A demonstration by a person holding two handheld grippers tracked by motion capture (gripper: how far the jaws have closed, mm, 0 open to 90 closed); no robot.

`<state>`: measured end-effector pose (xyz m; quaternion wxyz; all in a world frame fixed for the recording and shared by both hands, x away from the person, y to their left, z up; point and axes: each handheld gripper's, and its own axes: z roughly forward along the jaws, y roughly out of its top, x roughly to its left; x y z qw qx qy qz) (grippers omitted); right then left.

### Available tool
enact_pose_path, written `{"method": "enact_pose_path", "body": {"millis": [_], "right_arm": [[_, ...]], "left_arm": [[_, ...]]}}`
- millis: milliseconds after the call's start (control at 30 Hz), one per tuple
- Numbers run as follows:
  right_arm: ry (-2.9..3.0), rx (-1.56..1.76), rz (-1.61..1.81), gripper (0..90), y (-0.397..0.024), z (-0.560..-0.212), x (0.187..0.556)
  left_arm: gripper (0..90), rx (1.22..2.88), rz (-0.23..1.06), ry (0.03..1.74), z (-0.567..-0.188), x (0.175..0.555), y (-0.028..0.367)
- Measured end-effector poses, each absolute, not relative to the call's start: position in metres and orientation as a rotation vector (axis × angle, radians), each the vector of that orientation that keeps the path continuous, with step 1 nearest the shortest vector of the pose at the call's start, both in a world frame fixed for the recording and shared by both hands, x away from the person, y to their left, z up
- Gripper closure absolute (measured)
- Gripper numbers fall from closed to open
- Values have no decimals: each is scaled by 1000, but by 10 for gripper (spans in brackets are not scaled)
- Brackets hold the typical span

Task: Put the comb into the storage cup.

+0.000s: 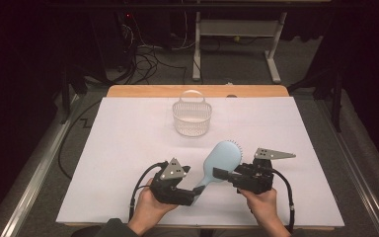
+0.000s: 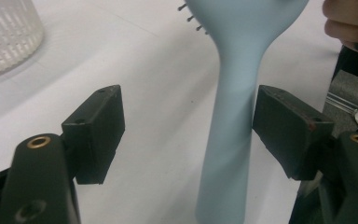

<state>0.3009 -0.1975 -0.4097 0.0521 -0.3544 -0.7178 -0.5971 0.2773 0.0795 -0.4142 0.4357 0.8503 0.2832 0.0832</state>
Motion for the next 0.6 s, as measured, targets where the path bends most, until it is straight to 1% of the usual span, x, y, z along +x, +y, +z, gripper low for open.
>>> {"method": "enact_pose_path", "body": {"millis": [600], "right_arm": [[-2214, -1087, -1830, 550, -207, -399, 304]], "left_arm": [[239, 2077, 283, 773, -414, 280, 106]]}}
